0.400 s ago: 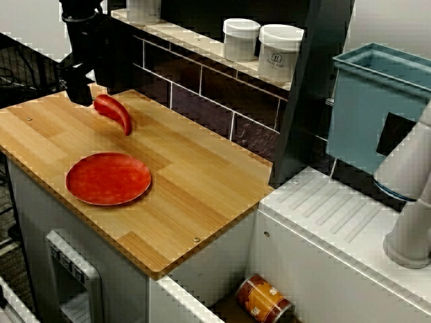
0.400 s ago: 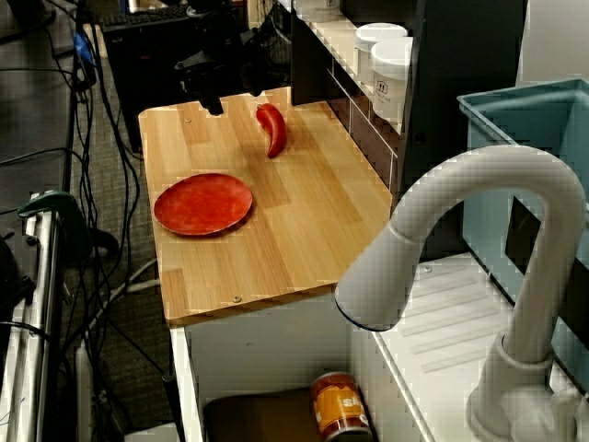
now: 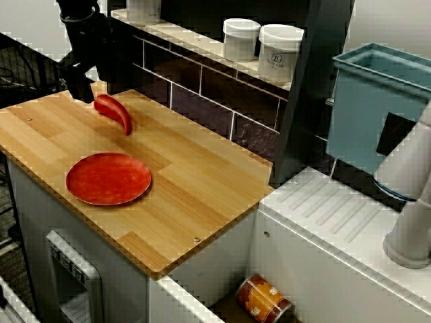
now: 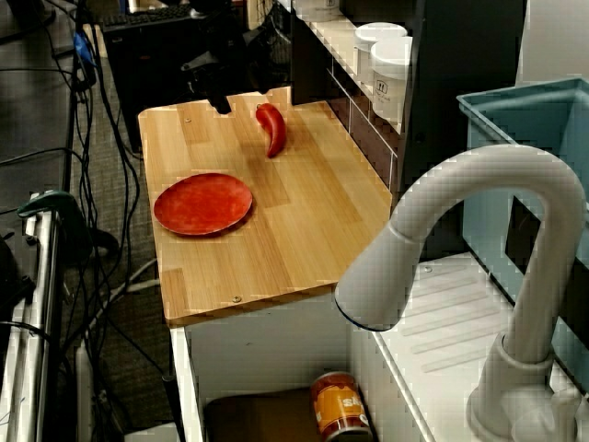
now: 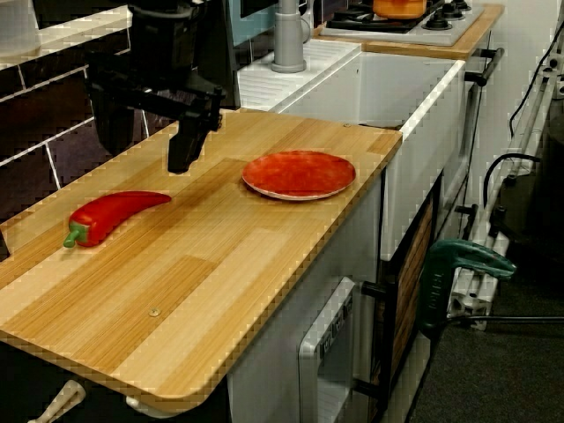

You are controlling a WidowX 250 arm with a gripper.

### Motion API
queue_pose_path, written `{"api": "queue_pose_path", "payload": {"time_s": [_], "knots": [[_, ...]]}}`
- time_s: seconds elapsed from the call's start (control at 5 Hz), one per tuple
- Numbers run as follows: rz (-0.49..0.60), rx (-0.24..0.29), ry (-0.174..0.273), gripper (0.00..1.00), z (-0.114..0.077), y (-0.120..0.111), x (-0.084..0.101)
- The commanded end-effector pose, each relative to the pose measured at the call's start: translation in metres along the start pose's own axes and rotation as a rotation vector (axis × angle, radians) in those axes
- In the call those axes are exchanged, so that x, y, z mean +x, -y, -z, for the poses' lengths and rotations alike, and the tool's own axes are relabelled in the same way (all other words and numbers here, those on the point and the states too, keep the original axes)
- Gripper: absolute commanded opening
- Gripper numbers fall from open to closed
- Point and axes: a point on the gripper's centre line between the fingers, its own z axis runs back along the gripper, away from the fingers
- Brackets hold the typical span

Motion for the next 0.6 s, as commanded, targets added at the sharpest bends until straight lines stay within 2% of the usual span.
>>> {"api": "queue_pose_path", "payload": {"time_s": [0.0, 0.4], "knots": [[0.066, -0.047, -0.101, 1.00, 0.009, -0.039, -0.005], [0.077, -0.098, -0.136, 1.00, 0.022, -0.049, -0.010]]}}
